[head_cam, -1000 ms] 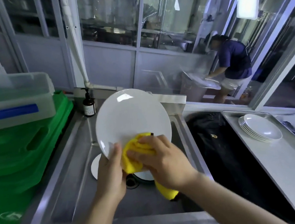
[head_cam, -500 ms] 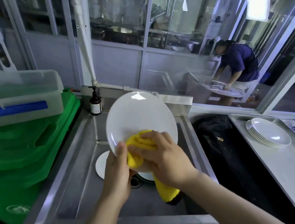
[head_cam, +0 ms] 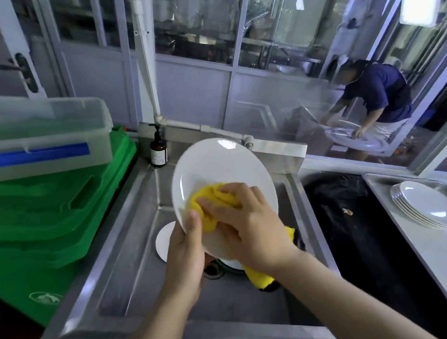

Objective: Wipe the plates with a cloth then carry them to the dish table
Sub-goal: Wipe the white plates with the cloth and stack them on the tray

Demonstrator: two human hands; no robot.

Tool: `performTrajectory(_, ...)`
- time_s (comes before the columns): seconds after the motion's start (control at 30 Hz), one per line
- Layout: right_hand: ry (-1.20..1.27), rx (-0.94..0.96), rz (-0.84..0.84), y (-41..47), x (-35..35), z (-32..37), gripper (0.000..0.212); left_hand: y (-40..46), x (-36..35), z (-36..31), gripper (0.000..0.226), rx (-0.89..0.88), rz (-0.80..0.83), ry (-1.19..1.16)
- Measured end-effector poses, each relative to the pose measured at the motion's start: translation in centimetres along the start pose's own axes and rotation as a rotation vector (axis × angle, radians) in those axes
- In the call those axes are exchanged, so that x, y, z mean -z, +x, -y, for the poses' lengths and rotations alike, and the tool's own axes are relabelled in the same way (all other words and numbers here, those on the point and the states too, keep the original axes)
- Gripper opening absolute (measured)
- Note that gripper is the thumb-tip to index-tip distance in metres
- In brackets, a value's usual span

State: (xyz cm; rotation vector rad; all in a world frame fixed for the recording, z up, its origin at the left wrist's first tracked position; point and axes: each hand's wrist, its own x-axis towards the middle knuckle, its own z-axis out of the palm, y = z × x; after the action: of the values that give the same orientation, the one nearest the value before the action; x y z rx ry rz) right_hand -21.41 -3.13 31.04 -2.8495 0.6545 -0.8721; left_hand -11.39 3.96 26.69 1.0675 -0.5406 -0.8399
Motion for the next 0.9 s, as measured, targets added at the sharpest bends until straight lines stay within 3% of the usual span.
performTrajectory(0.07,0.022,-0.057,-0.015,0.6,0.0,-1.3,0.039,-0.1,0.1,-0.3,0.030,0.000,-0.014,0.008)
performTrajectory(0.2,-0.013,-0.387,-0.125,1.6,0.4,-5.9,0.044,-0.5,0.7,-0.3,0.024,-0.006,-0.011,0.076)
performTrajectory(0.3,-0.043,-0.499,-0.172,2.3,0.5,-6.6,0.047,-0.9,0.8,0.0,0.031,-0.036,0.047,0.157)
performTrajectory(0.43,-0.013,-0.482,-0.208,4.5,0.6,-4.8,0.051,-1.5,0.7,0.6,0.033,-0.034,0.115,0.232)
performTrajectory(0.67,0.103,0.019,0.016,3.2,-0.8,1.3,0.047,-0.8,1.4,-0.1,0.028,-0.016,0.081,0.204)
performTrajectory(0.77,0.057,-0.075,-0.015,3.4,-0.7,-0.4,0.044,-0.4,2.3,-0.1,0.025,0.001,0.032,0.211)
performTrajectory(0.9,-0.039,-0.434,-0.149,3.9,0.3,-4.2,0.047,-0.8,2.2,-0.5,0.031,-0.031,0.063,0.206)
